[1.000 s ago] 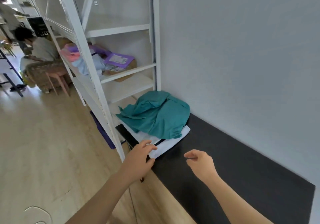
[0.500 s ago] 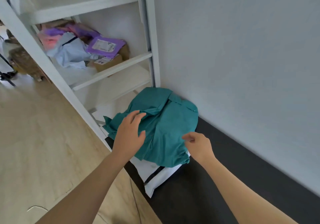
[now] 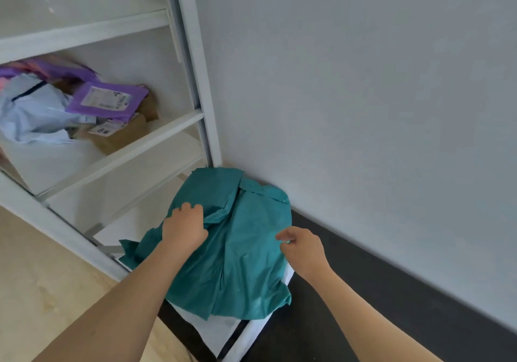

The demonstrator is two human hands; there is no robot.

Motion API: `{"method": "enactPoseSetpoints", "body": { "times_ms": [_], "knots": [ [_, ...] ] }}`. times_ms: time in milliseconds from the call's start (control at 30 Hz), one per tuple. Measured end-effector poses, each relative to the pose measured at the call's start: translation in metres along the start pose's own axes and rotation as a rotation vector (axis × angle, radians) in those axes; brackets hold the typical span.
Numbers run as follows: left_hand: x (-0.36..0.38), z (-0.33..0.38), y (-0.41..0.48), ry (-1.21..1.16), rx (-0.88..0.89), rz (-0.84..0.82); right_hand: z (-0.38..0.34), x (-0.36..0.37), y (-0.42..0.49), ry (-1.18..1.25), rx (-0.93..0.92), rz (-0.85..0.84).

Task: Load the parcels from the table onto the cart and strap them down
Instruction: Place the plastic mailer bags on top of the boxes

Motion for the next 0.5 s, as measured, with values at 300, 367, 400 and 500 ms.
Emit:
{"method": "enactPoseSetpoints", "body": {
  "times_ms": [300, 367, 400, 500],
  "knots": [
    [-0.055, 0.013, 0.014, -0.550, 0.078, 0.209, -0.030, 0.008, 0.012, 0.138, 0.065, 0.052],
    [-0.076, 0.015, 0.015, -0.852, 0.053, 0.215, -0.037, 0.007, 0.015, 0.218, 0.099, 0.053],
    [-0.085, 0.015, 0.015, -1.026, 0.036, 0.202, -0.039, 0.007, 0.017, 0.261, 0.117, 0.045],
    [-0.098, 0.017, 0.014, -1.501, -0.083, 0.062, -0.046, 0.009, 0.017, 0.415, 0.220, -0.002]
  ]
}}
Point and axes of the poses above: each hand's wrist, its own y-axis towards the middle knuckle, its own x-axis out of the palm, z = x × y, the point moved 5 cm from there along y, towards the middle knuckle
